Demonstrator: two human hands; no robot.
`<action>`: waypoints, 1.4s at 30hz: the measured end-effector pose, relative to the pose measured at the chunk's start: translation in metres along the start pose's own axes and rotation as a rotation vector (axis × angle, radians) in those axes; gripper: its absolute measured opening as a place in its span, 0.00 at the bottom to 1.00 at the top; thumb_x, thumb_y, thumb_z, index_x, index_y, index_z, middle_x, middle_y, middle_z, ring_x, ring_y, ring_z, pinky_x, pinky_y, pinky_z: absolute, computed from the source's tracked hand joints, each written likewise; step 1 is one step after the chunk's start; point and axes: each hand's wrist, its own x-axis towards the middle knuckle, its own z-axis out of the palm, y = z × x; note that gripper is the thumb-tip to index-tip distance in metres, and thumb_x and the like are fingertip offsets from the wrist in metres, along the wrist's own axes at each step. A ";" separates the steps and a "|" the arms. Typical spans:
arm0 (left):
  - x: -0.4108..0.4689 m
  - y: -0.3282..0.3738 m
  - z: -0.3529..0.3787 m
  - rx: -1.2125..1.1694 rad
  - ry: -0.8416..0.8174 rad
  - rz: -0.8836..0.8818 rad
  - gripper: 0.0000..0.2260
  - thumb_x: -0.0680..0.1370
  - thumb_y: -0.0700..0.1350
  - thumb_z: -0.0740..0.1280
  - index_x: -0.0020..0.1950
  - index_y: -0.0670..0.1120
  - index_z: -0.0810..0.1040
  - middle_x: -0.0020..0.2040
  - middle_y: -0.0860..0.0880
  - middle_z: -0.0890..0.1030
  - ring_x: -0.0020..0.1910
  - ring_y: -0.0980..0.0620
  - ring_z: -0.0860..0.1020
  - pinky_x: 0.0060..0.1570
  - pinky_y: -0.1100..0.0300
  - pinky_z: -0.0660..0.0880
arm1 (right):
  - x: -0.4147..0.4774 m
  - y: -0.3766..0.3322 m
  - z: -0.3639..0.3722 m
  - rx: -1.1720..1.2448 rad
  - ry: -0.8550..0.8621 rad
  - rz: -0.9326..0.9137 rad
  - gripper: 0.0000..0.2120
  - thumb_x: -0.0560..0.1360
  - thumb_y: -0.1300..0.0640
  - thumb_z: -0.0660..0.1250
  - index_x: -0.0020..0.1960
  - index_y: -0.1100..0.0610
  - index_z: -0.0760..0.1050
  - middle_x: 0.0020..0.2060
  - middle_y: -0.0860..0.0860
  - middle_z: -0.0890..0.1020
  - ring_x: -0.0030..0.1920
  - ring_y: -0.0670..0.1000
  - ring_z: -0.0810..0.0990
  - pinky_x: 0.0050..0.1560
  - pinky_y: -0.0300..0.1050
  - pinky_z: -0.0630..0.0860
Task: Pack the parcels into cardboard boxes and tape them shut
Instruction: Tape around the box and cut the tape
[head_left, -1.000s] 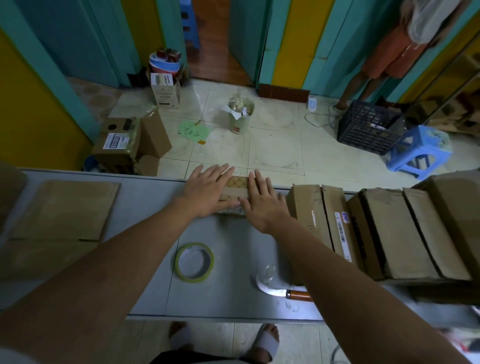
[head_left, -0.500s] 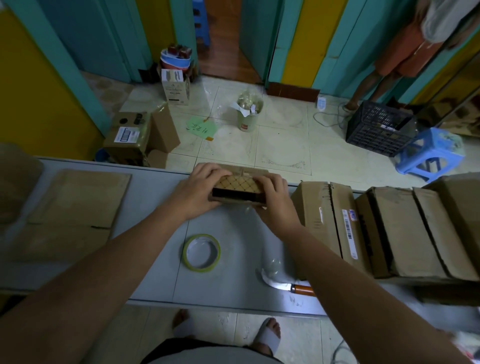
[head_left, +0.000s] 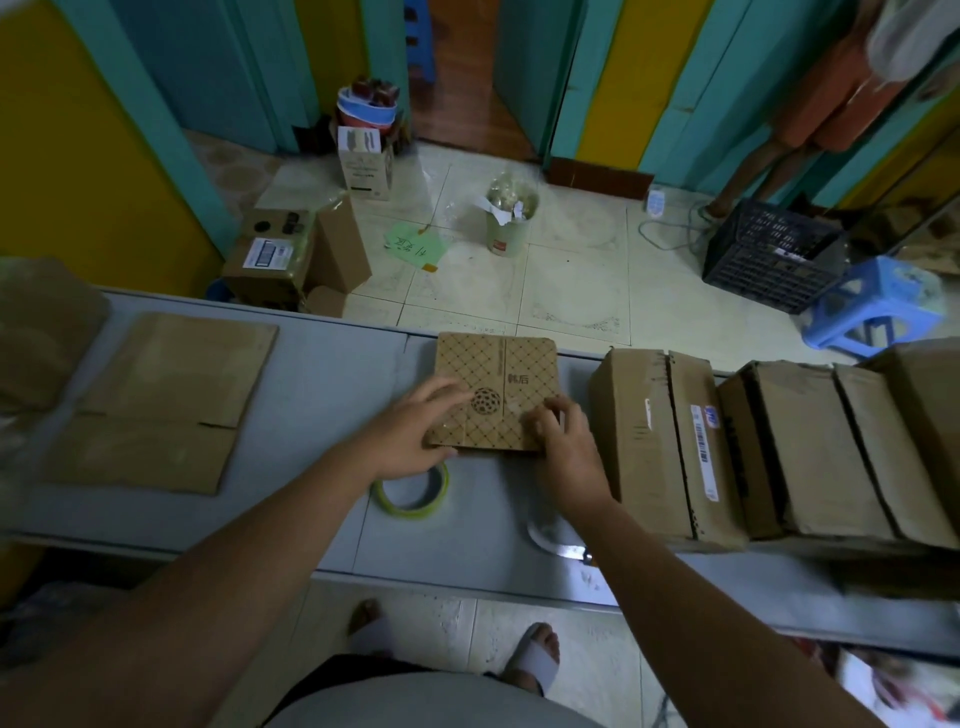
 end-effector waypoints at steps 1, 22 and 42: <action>-0.007 -0.002 -0.002 -0.008 0.050 -0.064 0.38 0.77 0.50 0.77 0.82 0.60 0.62 0.81 0.58 0.59 0.78 0.56 0.62 0.75 0.54 0.65 | 0.001 -0.002 0.000 -0.001 0.047 -0.008 0.25 0.76 0.64 0.71 0.70 0.50 0.72 0.74 0.54 0.65 0.72 0.58 0.67 0.72 0.55 0.70; -0.077 -0.009 -0.046 -0.190 0.273 -0.214 0.16 0.76 0.32 0.69 0.57 0.49 0.88 0.49 0.53 0.88 0.51 0.57 0.84 0.51 0.57 0.81 | -0.004 -0.115 -0.016 0.610 -0.235 -0.340 0.25 0.77 0.59 0.72 0.73 0.53 0.74 0.64 0.49 0.79 0.66 0.48 0.78 0.69 0.48 0.75; -0.060 -0.002 -0.048 -0.376 0.278 -0.427 0.15 0.72 0.33 0.70 0.54 0.49 0.86 0.47 0.51 0.87 0.50 0.52 0.85 0.47 0.43 0.85 | -0.003 -0.115 -0.030 0.473 0.096 -0.261 0.09 0.78 0.61 0.74 0.58 0.58 0.85 0.49 0.47 0.80 0.50 0.32 0.78 0.51 0.23 0.72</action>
